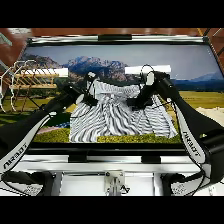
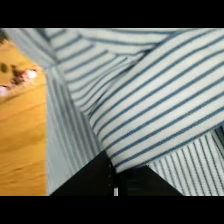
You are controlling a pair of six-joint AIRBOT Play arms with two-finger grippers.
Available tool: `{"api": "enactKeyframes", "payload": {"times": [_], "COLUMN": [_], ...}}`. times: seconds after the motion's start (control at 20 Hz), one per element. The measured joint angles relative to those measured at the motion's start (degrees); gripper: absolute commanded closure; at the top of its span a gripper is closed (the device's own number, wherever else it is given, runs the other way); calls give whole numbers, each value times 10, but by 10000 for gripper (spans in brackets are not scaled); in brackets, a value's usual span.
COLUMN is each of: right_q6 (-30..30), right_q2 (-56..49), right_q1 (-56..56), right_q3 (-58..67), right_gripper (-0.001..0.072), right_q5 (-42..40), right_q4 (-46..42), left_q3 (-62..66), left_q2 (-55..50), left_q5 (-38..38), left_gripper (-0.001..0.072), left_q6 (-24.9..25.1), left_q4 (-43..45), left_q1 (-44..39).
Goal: Fold the shirts.
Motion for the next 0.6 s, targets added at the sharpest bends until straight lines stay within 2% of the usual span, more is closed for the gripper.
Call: {"api": "enactKeyframes", "payload": {"times": [0.25,0.45,0.6], "right_q6": [-49,-57,-36], "right_q2": [64,110,145], "right_q1": [0,0,1], "right_q3": [76,232,313], "right_gripper": [643,644,644], "right_q5": [49,88,109], "right_q4": [-45,-49,-18], "left_q3": [101,239,337], "left_q2": [62,110,138], "left_q5": [-80,-210,-317], "left_gripper": [664,664,663], "left_q6": [73,122,137], "left_q4": [-1,-35,-75], "left_q1": [13,15,16]}}
